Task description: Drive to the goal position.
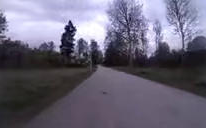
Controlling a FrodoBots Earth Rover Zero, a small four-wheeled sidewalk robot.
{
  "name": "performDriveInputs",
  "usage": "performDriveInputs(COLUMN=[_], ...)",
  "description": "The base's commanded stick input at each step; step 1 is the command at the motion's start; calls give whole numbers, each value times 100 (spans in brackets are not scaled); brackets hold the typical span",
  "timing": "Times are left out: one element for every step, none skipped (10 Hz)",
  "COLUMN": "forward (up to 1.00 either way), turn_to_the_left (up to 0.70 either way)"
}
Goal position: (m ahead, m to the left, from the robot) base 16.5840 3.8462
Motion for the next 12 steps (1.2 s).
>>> performDriveInputs(forward=[100, 100, 100, 100, 100, 100, 100, 100, 100, 100, 100, 100], turn_to_the_left=[0, 0, 0, 0, 0, 0, 0, 0, 0, 0, 0, 0])
